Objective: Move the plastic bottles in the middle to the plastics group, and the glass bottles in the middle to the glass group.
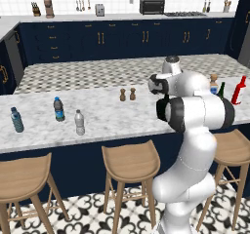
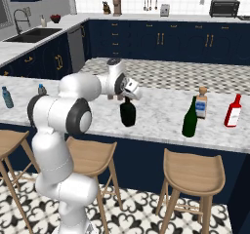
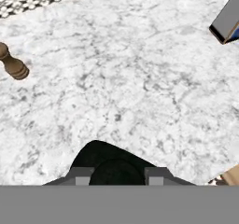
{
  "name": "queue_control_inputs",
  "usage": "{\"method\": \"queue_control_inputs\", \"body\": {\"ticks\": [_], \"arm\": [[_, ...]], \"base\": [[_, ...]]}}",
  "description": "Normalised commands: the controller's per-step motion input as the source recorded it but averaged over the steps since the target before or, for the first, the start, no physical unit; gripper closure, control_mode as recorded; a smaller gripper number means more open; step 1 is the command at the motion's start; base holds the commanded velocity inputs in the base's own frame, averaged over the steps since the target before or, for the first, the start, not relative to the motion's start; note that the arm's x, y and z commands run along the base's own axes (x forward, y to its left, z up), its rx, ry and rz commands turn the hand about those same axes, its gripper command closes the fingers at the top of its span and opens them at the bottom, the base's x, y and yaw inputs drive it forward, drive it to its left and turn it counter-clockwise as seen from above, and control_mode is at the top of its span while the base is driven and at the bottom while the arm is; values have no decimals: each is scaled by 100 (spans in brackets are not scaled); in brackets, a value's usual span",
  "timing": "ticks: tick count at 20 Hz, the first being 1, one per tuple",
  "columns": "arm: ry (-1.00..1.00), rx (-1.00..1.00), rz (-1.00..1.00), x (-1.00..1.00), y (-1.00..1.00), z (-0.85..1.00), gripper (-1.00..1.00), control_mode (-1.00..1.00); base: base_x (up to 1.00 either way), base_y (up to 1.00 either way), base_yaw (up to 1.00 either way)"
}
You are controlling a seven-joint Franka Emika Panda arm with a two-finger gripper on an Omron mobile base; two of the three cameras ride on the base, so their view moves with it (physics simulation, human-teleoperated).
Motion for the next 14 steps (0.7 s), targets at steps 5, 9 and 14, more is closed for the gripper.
{"method": "queue_control_inputs", "body": {"ticks": [5, 9, 14], "arm": [[7, 2, -17, 0, -71, 8, 100, -100], [6, 2, -15, 0, -71, 0, 100, -100], [4, 0, -14, 0, -80, 0, 100, -100]], "base": [[0, 0, 0], [0, 0, 0], [0, 0, 0]]}}
